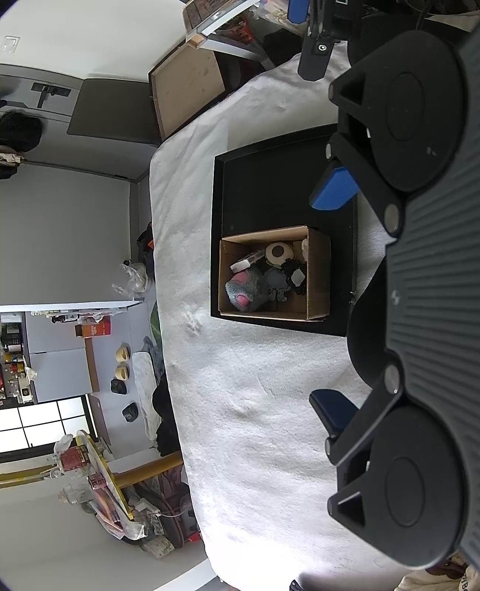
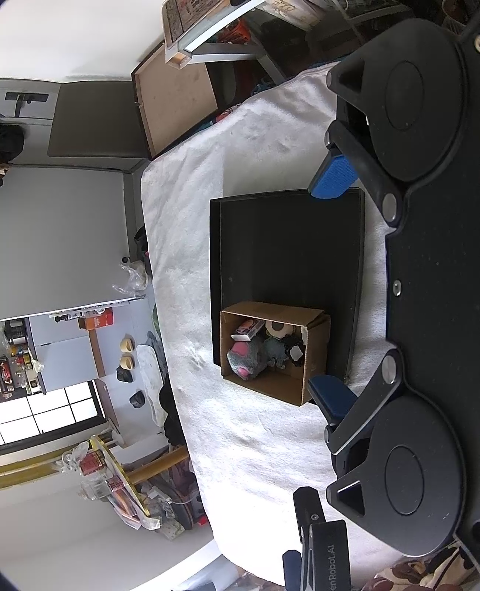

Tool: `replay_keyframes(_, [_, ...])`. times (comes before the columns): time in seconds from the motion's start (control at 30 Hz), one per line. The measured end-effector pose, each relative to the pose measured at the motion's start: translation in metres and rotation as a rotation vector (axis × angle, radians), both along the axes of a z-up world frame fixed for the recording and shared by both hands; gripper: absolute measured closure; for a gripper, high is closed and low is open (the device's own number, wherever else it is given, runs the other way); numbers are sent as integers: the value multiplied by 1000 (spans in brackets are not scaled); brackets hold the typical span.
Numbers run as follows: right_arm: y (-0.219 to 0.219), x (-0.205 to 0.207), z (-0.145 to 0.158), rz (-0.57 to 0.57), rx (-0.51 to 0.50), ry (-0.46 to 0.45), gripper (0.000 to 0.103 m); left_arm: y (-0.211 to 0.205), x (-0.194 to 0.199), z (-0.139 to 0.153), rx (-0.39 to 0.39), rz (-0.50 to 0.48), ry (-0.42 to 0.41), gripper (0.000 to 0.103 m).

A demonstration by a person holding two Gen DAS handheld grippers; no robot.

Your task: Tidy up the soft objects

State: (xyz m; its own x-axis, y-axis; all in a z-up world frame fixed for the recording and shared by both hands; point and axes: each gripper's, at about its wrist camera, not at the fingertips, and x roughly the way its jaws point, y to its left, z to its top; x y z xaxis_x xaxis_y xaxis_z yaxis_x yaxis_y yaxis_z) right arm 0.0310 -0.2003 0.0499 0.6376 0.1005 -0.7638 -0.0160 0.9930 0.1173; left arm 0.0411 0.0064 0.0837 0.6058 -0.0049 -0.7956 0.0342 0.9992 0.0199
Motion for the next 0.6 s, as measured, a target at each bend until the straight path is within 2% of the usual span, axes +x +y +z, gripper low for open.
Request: replay_keyframes(0.6, [-2,0,0,-3,10,2,0,2,-1,0,1,-4,-3,1])
